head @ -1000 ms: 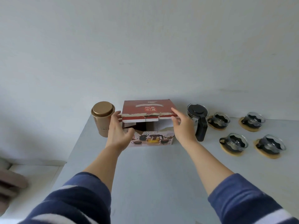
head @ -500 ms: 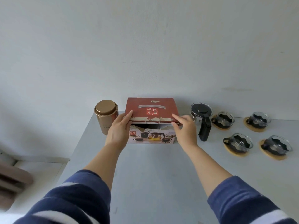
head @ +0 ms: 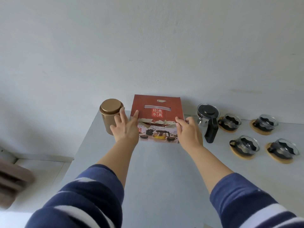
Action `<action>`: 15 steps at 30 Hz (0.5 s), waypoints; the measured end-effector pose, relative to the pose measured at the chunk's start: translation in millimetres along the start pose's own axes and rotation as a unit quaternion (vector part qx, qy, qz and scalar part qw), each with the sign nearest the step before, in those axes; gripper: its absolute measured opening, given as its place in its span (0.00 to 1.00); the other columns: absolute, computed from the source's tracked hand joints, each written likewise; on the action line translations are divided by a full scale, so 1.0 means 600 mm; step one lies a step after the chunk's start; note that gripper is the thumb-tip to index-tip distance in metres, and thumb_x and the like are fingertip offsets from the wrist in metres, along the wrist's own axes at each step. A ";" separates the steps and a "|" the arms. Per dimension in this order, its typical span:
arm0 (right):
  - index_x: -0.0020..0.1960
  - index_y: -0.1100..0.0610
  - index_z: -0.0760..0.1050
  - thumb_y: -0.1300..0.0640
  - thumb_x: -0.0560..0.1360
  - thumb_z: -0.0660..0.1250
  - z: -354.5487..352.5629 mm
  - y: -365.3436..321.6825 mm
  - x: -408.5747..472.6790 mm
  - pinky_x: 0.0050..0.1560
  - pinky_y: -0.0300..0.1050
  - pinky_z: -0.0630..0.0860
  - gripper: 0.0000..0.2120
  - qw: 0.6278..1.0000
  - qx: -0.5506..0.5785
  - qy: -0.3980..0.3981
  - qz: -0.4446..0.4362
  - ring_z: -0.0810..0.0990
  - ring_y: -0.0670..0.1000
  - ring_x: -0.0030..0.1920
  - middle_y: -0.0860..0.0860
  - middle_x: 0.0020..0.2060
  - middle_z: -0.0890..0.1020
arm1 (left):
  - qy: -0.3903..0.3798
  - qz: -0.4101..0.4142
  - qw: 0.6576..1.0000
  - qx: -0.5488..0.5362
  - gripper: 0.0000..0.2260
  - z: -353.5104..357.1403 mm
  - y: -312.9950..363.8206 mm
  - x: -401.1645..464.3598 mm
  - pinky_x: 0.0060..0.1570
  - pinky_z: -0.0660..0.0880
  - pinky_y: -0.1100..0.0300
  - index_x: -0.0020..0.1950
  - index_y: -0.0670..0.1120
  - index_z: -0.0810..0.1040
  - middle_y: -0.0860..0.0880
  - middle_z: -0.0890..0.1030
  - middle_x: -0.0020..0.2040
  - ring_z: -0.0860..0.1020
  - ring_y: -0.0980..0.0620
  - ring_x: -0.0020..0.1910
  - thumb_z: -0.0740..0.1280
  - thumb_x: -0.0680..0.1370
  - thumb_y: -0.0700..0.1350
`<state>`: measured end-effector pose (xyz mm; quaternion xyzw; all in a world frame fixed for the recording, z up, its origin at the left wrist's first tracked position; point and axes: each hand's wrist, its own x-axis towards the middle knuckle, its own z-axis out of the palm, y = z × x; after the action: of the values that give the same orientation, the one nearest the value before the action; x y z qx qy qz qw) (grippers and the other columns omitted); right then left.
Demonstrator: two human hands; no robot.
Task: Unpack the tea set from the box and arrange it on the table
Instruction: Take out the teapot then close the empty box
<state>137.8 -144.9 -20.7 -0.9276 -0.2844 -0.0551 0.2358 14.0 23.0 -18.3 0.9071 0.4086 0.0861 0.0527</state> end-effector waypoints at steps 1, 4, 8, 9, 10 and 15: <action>0.68 0.48 0.74 0.54 0.80 0.58 -0.002 -0.009 0.003 0.57 0.53 0.72 0.17 0.999 -0.039 0.004 0.008 0.72 0.56 0.58 0.53 0.55 0.73 | 0.001 -0.004 1.000 0.007 0.23 -0.002 0.003 0.000 0.58 0.66 0.49 0.76 0.62 0.51 0.45 0.49 0.76 0.59 0.43 0.69 0.53 0.82 0.51; 0.66 0.50 0.74 0.61 0.74 0.64 0.003 -0.052 -0.006 0.70 0.59 0.60 0.21 0.995 -0.094 0.035 -0.005 0.64 0.60 0.70 0.58 0.67 0.70 | 0.012 0.004 1.000 -0.025 0.25 0.014 -0.014 -0.020 0.59 0.66 0.49 0.77 0.60 0.47 0.46 0.55 0.72 0.62 0.44 0.65 0.51 0.82 0.54; 0.56 0.53 0.80 0.64 0.67 0.67 0.040 -0.127 -0.043 0.60 0.57 0.71 0.19 0.991 -0.026 0.077 -0.102 0.73 0.61 0.62 0.57 0.62 0.76 | -0.033 -0.044 0.998 -0.028 0.27 0.061 -0.079 -0.076 0.65 0.65 0.49 0.78 0.54 0.41 0.47 0.54 0.75 0.61 0.45 0.70 0.49 0.82 0.55; 0.55 0.54 0.81 0.64 0.67 0.67 0.052 -0.146 -0.052 0.57 0.55 0.73 0.18 0.989 0.004 0.075 -0.131 0.74 0.60 0.60 0.56 0.60 0.77 | -0.055 -0.058 0.996 -0.025 0.27 0.071 -0.096 -0.092 0.68 0.63 0.49 0.79 0.53 0.42 0.48 0.53 0.76 0.59 0.46 0.72 0.49 0.82 0.55; 0.55 0.55 0.81 0.65 0.68 0.66 0.063 -0.164 -0.061 0.56 0.53 0.74 0.17 0.984 0.041 0.065 -0.163 0.75 0.59 0.58 0.56 0.58 0.77 | -0.076 -0.071 0.994 -0.026 0.27 0.080 -0.112 -0.106 0.71 0.60 0.48 0.79 0.52 0.43 0.48 0.52 0.77 0.57 0.46 0.74 0.48 0.82 0.55; 0.67 0.58 0.71 0.67 0.75 0.60 0.122 -0.238 -0.085 0.66 0.45 0.70 0.21 0.949 0.244 -0.121 -0.160 0.74 0.53 0.63 0.54 0.61 0.77 | -0.123 -0.069 0.989 -0.043 0.27 0.120 -0.173 -0.164 0.76 0.44 0.49 0.79 0.51 0.47 0.51 0.48 0.80 0.45 0.51 0.79 0.44 0.81 0.56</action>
<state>13.9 -32.5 -39.6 -0.7840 -0.4598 0.0918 0.4069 -111.7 15.8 -117.1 0.8774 0.4566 -0.0122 0.1468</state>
